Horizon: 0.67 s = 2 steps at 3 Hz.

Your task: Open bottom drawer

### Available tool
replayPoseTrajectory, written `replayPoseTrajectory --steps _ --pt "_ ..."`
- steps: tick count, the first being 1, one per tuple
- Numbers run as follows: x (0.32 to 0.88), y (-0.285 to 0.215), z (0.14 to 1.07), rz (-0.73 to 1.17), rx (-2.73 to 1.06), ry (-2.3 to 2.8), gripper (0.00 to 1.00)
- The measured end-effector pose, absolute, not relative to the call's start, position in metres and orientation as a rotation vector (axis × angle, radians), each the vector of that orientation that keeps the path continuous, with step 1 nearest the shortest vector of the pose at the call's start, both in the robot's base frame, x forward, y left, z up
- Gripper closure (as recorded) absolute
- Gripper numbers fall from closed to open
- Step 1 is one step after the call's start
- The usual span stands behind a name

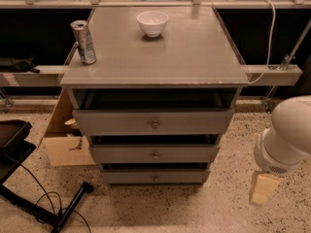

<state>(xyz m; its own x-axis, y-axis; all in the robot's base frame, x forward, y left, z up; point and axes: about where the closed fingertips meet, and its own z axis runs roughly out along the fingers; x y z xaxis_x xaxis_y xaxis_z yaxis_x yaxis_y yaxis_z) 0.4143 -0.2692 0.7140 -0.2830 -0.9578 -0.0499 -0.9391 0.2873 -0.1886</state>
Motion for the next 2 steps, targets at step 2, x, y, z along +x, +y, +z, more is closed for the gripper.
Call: replayPoseTrajectory --steps 2 --pt "0.4128 -0.2908 0.6463 -0.121 -1.795 2.47 0.0"
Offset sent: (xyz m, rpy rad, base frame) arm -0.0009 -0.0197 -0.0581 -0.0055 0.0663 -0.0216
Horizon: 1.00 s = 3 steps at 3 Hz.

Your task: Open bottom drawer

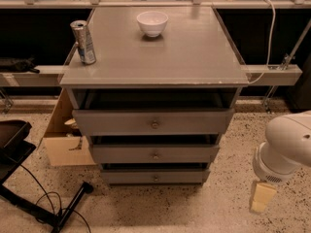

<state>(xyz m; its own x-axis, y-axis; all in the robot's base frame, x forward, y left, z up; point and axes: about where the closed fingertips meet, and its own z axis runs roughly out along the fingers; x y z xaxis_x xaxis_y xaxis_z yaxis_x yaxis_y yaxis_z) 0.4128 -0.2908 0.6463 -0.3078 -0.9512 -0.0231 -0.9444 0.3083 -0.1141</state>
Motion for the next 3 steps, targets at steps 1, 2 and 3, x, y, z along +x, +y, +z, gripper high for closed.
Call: replayPoseTrajectory --steps 1,2,3 --pt "0.425 -0.274 0.591 -0.14 -1.814 2.431 0.0" --pt "0.432 -0.254 0.519 -0.17 -1.836 2.386 0.0" --pt "0.454 -0.239 0.468 -0.194 -1.841 2.342 0.0"
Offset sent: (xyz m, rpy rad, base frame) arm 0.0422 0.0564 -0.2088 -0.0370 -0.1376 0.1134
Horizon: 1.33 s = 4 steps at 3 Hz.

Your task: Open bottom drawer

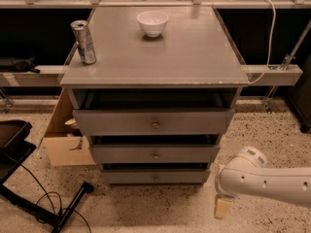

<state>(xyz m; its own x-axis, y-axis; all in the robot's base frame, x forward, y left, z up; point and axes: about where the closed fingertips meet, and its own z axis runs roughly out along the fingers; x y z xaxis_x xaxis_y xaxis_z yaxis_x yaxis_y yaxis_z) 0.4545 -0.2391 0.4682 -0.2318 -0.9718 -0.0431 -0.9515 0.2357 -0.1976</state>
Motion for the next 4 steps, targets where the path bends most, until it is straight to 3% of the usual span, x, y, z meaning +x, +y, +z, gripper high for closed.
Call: replayPoseTrajectory --steps 2,4 --pt "0.497 -0.24 0.39 -0.169 -1.932 2.372 0.0" --pt "0.503 -0.214 0.358 -0.104 -1.947 2.279 0.0"
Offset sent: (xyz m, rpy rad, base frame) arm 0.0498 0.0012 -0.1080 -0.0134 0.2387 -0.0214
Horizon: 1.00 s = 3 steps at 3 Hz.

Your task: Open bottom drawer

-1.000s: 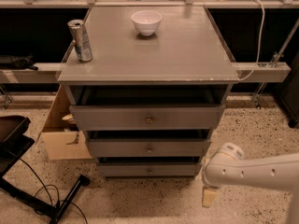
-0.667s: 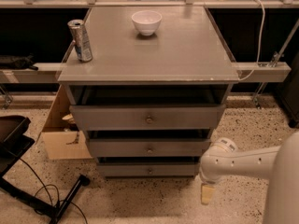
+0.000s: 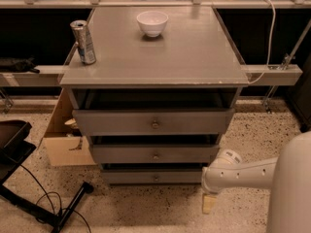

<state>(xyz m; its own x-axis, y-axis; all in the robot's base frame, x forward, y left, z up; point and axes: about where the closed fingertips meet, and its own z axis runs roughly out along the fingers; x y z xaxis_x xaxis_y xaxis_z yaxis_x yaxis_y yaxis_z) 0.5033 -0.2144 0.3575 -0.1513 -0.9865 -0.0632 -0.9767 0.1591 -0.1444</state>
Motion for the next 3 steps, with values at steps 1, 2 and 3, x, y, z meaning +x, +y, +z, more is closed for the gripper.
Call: replayPoseTrajectory --steps 1,2,3 --pt "0.513 -0.191 0.321 -0.086 -1.975 2.178 0.0" --pt "0.529 -0.178 0.294 -0.122 -2.004 2.106 0.0" --pt "0.546 -0.167 0.271 -0.17 -2.036 2.054 0.0"
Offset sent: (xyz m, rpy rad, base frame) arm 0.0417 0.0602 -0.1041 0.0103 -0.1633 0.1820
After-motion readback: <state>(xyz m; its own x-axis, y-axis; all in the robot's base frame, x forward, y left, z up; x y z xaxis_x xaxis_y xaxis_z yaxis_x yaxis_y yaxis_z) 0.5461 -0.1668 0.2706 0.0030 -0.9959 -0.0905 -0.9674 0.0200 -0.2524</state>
